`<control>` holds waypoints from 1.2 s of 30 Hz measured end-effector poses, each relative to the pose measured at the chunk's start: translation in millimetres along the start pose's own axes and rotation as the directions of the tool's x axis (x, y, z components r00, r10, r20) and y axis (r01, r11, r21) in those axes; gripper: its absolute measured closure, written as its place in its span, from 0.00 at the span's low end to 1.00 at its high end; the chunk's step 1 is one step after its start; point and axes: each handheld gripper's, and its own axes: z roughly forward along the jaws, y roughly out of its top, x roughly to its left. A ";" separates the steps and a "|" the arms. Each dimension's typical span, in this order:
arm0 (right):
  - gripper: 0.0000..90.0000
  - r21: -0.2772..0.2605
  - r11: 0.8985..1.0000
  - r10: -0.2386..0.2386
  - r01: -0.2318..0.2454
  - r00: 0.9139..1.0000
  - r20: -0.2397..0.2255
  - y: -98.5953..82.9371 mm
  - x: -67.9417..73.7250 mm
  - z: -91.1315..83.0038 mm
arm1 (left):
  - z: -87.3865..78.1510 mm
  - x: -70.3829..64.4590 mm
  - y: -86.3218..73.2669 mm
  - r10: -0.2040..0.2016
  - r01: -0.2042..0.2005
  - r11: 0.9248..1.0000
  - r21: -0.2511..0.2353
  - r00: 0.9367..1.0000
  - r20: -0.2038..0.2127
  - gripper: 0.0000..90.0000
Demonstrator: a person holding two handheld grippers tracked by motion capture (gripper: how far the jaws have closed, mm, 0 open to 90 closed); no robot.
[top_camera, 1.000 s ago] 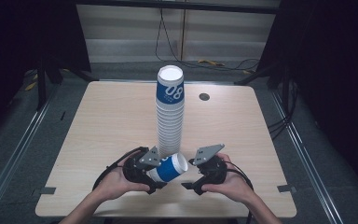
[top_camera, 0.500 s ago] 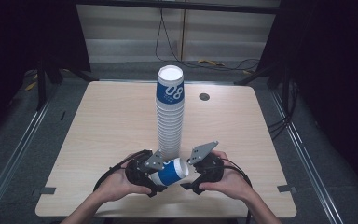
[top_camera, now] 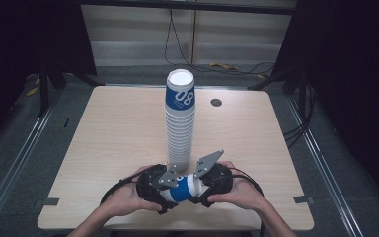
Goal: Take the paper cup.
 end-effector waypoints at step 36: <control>0.29 0.052 0.997 -0.054 0.057 0.997 -0.052 6.5 4.4 10.4 | 2.7 -4.1 0.0 0.026 -0.026 1.000 0.001 0.999 0.028 0.21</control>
